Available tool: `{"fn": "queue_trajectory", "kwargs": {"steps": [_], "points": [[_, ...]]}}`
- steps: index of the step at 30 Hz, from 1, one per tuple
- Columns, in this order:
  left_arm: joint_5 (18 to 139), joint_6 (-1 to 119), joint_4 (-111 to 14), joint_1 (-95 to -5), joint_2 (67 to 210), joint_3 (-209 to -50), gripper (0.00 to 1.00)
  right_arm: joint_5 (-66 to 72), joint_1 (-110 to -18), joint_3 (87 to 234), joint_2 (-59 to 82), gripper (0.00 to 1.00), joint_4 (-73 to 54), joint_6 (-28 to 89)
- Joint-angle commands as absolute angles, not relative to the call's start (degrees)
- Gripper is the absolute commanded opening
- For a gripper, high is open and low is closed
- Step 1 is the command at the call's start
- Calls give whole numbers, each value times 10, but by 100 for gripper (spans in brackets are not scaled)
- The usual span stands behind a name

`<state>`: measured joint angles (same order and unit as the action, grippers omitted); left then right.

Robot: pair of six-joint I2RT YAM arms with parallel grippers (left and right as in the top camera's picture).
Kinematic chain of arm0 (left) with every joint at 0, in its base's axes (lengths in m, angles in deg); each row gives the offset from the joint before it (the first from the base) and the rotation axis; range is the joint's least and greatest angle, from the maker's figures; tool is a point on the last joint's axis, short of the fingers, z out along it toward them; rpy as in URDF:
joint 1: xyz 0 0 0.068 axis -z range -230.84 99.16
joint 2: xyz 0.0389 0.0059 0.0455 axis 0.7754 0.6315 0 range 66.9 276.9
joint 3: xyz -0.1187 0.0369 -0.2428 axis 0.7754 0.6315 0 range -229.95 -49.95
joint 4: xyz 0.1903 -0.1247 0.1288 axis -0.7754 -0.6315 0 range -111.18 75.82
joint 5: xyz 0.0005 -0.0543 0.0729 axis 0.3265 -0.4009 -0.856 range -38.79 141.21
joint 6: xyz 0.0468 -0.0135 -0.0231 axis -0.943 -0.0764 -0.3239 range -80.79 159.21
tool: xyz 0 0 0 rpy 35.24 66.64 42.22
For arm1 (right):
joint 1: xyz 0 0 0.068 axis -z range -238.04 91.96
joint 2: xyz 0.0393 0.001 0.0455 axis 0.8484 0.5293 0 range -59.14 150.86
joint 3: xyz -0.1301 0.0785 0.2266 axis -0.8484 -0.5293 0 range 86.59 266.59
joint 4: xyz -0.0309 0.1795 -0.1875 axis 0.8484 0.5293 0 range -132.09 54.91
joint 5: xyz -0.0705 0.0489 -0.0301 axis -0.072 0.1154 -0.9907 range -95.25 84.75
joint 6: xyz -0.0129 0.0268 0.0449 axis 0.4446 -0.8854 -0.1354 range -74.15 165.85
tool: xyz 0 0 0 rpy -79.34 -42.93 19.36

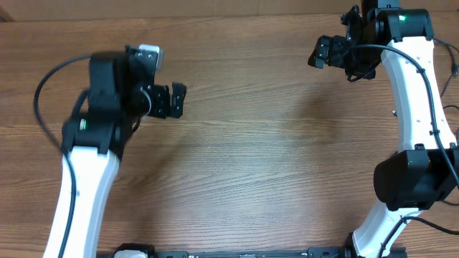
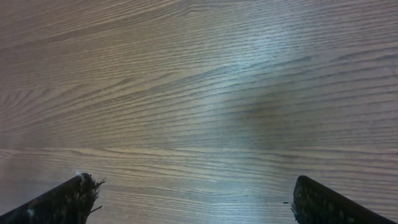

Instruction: Untangle cables

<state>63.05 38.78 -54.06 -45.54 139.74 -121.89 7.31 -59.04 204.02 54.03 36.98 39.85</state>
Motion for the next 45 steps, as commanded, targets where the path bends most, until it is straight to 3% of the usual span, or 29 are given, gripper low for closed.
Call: {"fn": "queue_trajectory", "kwargs": {"steps": [1,18,25,31,45], "points": [[630,375,-468,-451,1312,-1129,100,68,-589,2049,537,100,368,397],[630,377,40,-451,987,-715,100,68,-589,2049,537,100,368,397],[597,377,178,-452,879,-574,100,68,-589,2049,537,100,368,397],[563,379,191,-452,799,-503,100,68,-589,2049,537,100,368,397],[521,382,-14,-472,688,-502,100,68,-589,2049,537,100,368,397]]}}
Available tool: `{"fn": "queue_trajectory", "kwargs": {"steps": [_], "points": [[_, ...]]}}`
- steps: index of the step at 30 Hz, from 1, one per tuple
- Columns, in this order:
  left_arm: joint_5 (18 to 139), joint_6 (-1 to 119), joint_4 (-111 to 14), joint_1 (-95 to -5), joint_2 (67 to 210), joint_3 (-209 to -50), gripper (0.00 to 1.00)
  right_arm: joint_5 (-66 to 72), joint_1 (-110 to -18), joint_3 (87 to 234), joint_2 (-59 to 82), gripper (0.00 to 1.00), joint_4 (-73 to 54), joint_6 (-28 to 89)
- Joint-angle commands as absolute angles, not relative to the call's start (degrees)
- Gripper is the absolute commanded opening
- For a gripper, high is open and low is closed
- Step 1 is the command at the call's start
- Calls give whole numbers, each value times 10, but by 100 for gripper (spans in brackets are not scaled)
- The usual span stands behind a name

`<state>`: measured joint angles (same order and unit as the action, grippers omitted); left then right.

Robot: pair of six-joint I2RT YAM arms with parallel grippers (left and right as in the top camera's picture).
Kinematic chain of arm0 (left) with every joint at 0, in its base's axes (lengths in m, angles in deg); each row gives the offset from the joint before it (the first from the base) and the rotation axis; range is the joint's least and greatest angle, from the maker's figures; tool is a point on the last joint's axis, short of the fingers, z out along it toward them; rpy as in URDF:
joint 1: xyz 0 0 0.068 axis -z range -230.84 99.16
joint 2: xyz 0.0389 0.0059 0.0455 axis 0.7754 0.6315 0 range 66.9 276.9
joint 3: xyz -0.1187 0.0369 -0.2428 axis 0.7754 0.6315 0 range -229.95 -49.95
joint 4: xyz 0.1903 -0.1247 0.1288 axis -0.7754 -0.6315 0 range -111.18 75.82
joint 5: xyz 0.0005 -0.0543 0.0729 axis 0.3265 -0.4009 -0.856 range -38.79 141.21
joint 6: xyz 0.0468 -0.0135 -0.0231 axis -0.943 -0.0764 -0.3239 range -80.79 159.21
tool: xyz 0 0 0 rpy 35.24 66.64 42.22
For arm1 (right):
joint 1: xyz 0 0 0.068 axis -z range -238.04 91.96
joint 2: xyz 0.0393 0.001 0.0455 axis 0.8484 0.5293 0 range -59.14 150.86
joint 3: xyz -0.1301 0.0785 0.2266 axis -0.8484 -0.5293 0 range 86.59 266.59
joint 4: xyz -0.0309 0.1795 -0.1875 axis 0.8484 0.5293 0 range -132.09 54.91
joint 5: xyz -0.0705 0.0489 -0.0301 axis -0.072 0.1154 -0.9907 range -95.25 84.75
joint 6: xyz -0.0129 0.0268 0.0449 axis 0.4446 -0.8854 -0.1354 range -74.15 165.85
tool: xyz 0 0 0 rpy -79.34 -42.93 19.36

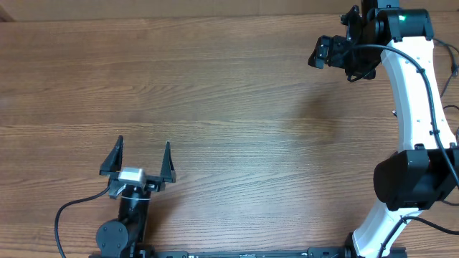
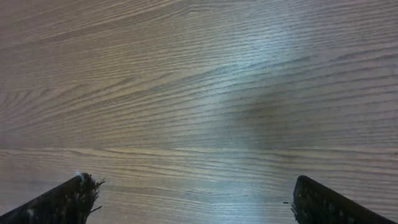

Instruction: Untangle cables

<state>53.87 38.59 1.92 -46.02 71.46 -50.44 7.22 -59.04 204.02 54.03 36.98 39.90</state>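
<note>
No tangled cables show in either view; only bare wood-grain table (image 1: 244,136) lies below both arms. My left gripper (image 1: 143,154) rests low at the near left edge, its two black fingers (image 1: 118,154) spread wide and pointing toward the far side, nothing between them. At the far right my right gripper (image 1: 320,53) hangs above the table. In the right wrist view the right gripper (image 2: 193,199) is open, with the two fingertips (image 2: 74,196) far apart and only wood between them.
The right arm's white links and black base joint (image 1: 412,186) stand along the right side. A black wire (image 1: 72,211) from the left arm loops by the near left corner. A dark base rail (image 1: 244,254) runs along the near edge.
My left arm has moved from over the far left of the table to the near left edge, with its gripper now open and pointing away. The right arm has not moved.
</note>
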Motion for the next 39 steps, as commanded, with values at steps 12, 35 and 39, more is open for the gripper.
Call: {"fn": "queue_trajectory", "kwargs": {"steps": [12,35,39], "points": [[496,426,-187,-494,671,-502,100,68,-589,2049,537,100,368,397],[497,426,-186,-494,672,-502,100,68,-589,2049,537,100,368,397],[497,426,-186,-494,672,-502,100,68,-589,2049,537,100,368,397]]}}
